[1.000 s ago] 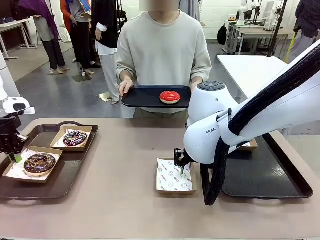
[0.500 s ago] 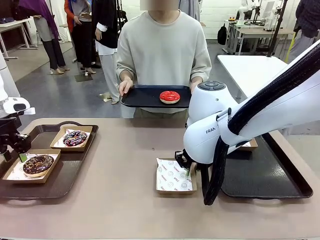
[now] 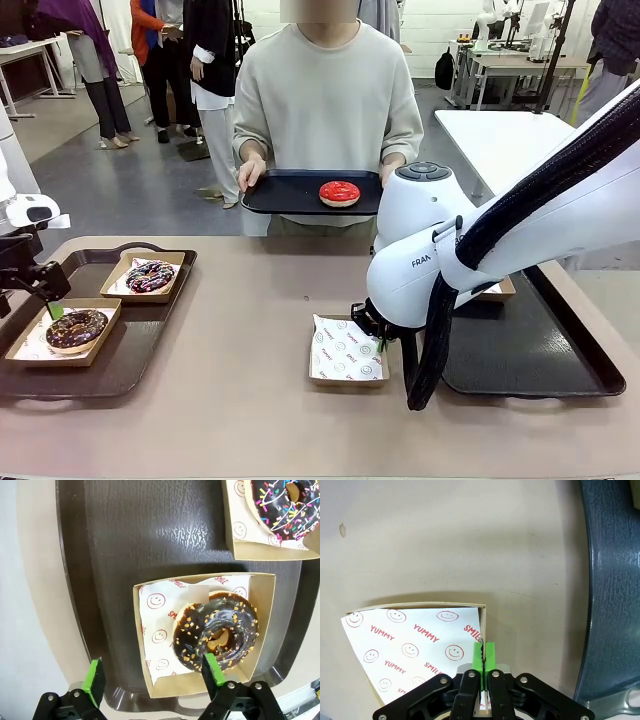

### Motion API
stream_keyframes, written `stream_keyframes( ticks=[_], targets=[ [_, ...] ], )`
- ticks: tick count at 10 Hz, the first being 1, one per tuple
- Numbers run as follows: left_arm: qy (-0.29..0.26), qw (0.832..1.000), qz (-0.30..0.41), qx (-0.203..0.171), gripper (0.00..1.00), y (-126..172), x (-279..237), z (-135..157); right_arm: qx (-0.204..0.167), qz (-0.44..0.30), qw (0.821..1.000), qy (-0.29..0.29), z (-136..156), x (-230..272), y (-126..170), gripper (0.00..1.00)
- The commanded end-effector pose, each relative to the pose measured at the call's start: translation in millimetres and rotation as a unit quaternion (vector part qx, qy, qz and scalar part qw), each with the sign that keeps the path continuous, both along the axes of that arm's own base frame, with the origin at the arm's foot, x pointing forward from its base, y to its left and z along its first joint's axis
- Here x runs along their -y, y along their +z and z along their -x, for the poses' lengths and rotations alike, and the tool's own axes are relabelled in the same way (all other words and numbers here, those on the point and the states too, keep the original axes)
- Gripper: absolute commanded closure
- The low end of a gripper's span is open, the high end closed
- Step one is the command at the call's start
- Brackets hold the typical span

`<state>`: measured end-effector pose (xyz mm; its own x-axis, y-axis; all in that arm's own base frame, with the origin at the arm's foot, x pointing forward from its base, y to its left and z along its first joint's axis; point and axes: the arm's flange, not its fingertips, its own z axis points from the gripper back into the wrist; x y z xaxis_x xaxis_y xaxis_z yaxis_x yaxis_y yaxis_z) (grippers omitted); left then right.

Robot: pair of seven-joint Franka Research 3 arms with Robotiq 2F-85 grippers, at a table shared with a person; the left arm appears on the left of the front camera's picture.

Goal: Individually package the donuts and arrange them on the tray.
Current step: Place the picked Paper togo box on the Handle tray while simultaneously picking up another Paper togo box from the table with the other hand.

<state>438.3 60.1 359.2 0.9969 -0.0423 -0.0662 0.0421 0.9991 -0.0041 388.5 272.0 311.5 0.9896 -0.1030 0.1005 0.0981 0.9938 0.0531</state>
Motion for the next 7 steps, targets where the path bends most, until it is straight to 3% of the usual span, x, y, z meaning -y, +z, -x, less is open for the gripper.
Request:
stream_keyframes(
  ticks=[1,2,4,5,7],
  targets=[
    [0.008,1.000,-0.005,0.002,0.00,2.4,-0.8,1.8,0.000,-0.012,1.000,-0.003,3.0,-0.5,-4.5,1.00],
    [0.008,1.000,0.018,0.001,0.00,10.8,-0.8,4.8,-0.005,-0.015,1.000,-0.006,2.5,-0.3,3.4,1.00],
    [0.011,0.989,0.144,0.003,0.00,50.8,-6.6,19.0,0.008,-0.023,1.000,0.003,-2.7,0.3,41.5,1.00],
    [0.016,0.978,0.209,0.025,0.00,73.2,-16.0,29.2,0.017,-0.032,0.999,0.004,-11.1,2.9,64.7,1.00],
    [0.039,0.937,0.342,0.055,0.00,105.3,-47.5,45.9,0.023,-0.043,0.999,-0.006,-37.4,9.3,103.2,1.00]
  ],
)
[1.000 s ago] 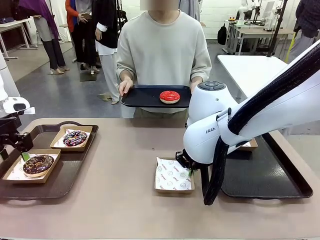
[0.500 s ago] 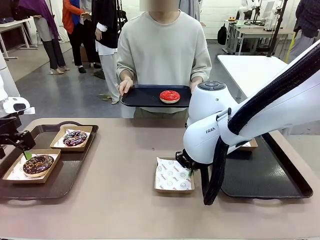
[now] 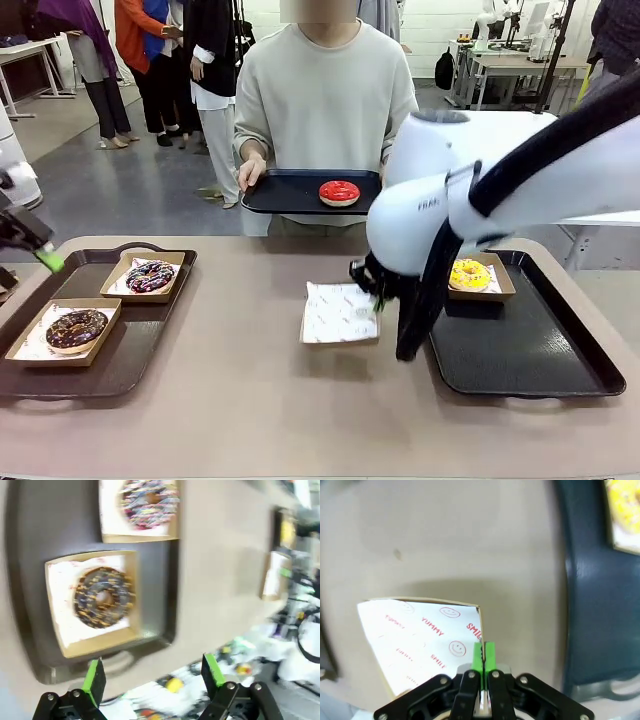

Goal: Individually package the donuts and arrange them on the tray.
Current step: Place the picked Paper togo box on the Handle tray while simultaneously picking up another Paper togo box from the table with the other hand.

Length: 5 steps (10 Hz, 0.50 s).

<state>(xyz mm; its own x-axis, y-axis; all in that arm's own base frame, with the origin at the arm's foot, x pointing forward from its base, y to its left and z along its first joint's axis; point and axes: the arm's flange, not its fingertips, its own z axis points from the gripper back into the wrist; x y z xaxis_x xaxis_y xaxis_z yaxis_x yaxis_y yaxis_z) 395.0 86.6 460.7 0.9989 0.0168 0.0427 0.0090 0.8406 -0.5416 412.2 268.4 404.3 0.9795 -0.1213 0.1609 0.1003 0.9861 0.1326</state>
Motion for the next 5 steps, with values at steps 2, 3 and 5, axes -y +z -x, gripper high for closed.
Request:
stream_keyframes(
  ticks=[2,3,5],
  targets=[
    [0.040,0.989,0.143,0.021,0.00,11.6,-53.6,13.6,-0.012,-0.007,1.000,0.005,-43.1,6.2,35.7,1.00],
    [0.063,0.980,0.184,0.028,0.00,10.0,-72.7,20.0,-0.018,-0.009,1.000,0.014,-60.1,4.6,47.0,1.00],
    [0.097,0.967,0.233,0.035,0.00,3.9,-108.2,33.3,-0.019,-0.001,0.999,0.038,-87.1,-3.1,60.3,1.00]
  ],
)
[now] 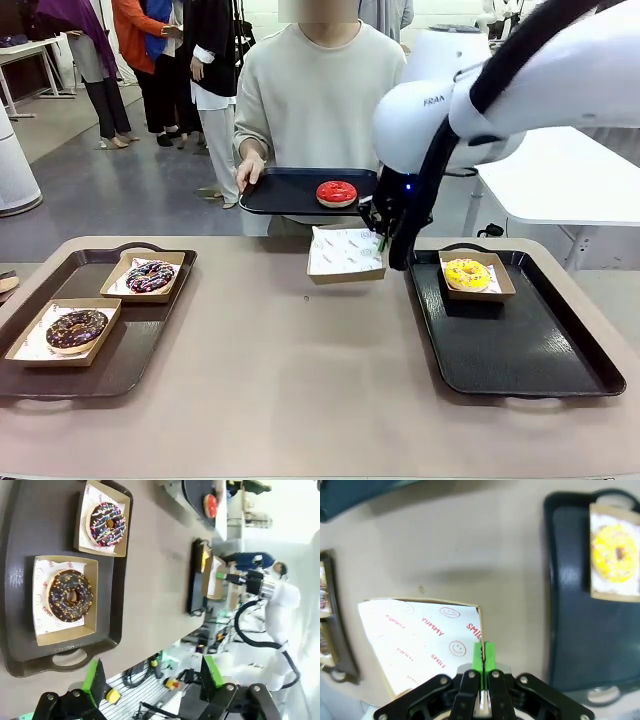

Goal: Individually package the donuts and arrange them on the tray.
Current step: Place the picked Paper togo box on the Handle tray while simultaneously picking up another Paper togo box from the table with the other hand.

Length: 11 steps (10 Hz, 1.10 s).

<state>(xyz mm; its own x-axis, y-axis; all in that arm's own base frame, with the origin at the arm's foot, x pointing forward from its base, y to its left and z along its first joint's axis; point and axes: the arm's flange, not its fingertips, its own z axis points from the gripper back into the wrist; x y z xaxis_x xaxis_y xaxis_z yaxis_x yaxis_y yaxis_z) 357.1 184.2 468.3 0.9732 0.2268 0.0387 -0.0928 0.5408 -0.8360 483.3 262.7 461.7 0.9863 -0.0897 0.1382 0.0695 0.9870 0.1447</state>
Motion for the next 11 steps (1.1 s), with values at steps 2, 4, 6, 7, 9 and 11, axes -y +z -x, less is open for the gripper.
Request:
stream_keyframes(
  ticks=[2,4,6,7,9,11],
  targets=[
    [0.040,0.997,0.060,0.018,0.00,-13.8,-42.9,13.1,-0.006,0.011,0.999,0.040,-42.9,-14.3,4.6,1.00],
    [0.064,0.995,0.075,0.023,0.00,-22.1,-66.2,33.8,-0.010,0.018,0.999,0.046,-64.6,-17.5,-1.2,1.00],
    [0.080,0.993,0.085,0.031,0.00,-28.9,-81.2,50.7,-0.015,0.019,0.999,0.041,-82.0,-18.6,-8.2,1.00],
    [0.082,0.993,0.079,0.031,0.00,-32.3,-85.5,55.5,-0.018,0.017,0.999,0.035,-88.1,-18.1,-11.8,1.00],
    [0.086,0.994,0.072,0.013,0.00,-28.0,-83.2,54.3,-0.022,0.013,0.999,0.035,-91.8,-15.6,-16.5,1.00],
    [0.086,0.994,0.072,0.013,0.00,-28.0,-83.2,54.3,-0.017,0.010,0.999,0.030,-84.1,-13.1,-18.2,1.00]
  ],
)
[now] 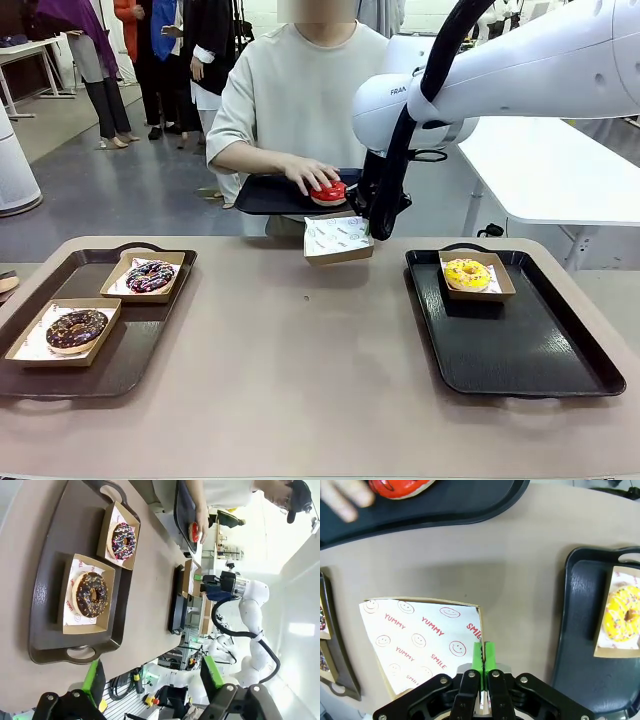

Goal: Individually package the donuts and arrange them on the tray.
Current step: Place the picked Paper togo box on the Handle tray while simultaneously picking up another Paper togo box from the table with the other hand, then place the picked Paper togo box on the Handle tray.

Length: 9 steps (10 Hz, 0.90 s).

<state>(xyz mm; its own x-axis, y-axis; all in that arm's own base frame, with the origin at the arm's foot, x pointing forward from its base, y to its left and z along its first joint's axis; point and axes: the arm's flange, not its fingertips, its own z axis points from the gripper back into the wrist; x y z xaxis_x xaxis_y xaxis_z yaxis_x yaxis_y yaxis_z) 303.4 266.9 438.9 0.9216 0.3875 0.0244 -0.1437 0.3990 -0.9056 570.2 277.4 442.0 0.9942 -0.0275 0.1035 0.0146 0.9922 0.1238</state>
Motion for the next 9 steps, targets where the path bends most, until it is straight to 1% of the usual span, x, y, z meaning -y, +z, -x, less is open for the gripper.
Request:
stream_keyframes(
  ticks=[1,9],
  targets=[
    [0.004,1.000,0.003,-0.002,0.00,1.5,-0.5,0.6,0.001,0.000,1.000,0.000,2.9,1.6,1.4,1.00],
    [0.004,1.000,0.003,-0.002,0.00,1.5,-0.5,0.6,0.001,0.000,1.000,0.000,2.9,1.6,1.4,1.00]
  ],
)
